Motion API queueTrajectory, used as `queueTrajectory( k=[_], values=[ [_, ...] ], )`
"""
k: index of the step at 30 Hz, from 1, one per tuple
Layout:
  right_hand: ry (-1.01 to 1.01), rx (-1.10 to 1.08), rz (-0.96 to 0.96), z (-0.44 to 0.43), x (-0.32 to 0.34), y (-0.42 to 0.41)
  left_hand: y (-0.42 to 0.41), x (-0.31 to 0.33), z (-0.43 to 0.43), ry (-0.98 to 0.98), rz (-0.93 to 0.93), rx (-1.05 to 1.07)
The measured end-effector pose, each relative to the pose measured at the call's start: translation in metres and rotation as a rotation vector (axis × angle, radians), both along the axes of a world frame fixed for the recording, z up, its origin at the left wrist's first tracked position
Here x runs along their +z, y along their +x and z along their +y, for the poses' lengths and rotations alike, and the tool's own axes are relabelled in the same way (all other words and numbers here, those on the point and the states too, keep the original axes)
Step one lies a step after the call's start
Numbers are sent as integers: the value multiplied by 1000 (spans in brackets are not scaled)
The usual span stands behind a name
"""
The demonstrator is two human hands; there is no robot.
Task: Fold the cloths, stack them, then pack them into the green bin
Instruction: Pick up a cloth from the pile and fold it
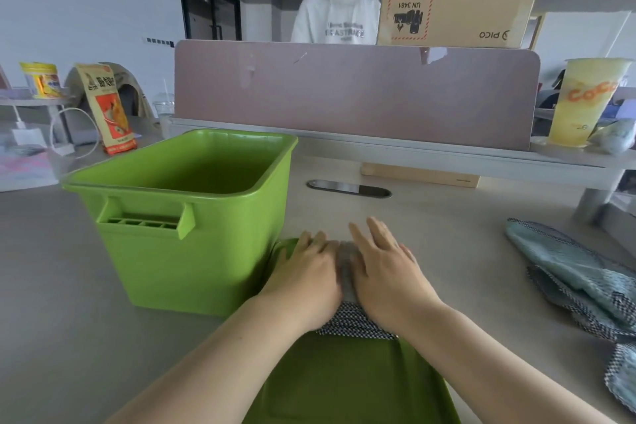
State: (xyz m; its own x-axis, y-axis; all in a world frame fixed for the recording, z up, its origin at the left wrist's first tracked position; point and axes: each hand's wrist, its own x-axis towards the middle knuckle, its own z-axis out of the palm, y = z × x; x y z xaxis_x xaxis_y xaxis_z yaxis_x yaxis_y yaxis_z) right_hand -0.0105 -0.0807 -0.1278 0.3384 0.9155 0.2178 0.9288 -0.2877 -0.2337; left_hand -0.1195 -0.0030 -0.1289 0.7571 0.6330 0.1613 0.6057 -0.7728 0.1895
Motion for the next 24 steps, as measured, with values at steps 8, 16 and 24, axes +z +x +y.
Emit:
queueTrajectory(
  k=[8, 16, 24],
  values=[
    [-251, -13, 5, 8, -18, 11, -1, -7, 3, -165, 73, 40],
    [-319, -8, -53, 6, -17, 9, -1, -8, 3, -167, 115, 41],
    [-354, 24, -29, 1, -6, 7, -1, -13, 6, -227, 73, 51]
  ],
)
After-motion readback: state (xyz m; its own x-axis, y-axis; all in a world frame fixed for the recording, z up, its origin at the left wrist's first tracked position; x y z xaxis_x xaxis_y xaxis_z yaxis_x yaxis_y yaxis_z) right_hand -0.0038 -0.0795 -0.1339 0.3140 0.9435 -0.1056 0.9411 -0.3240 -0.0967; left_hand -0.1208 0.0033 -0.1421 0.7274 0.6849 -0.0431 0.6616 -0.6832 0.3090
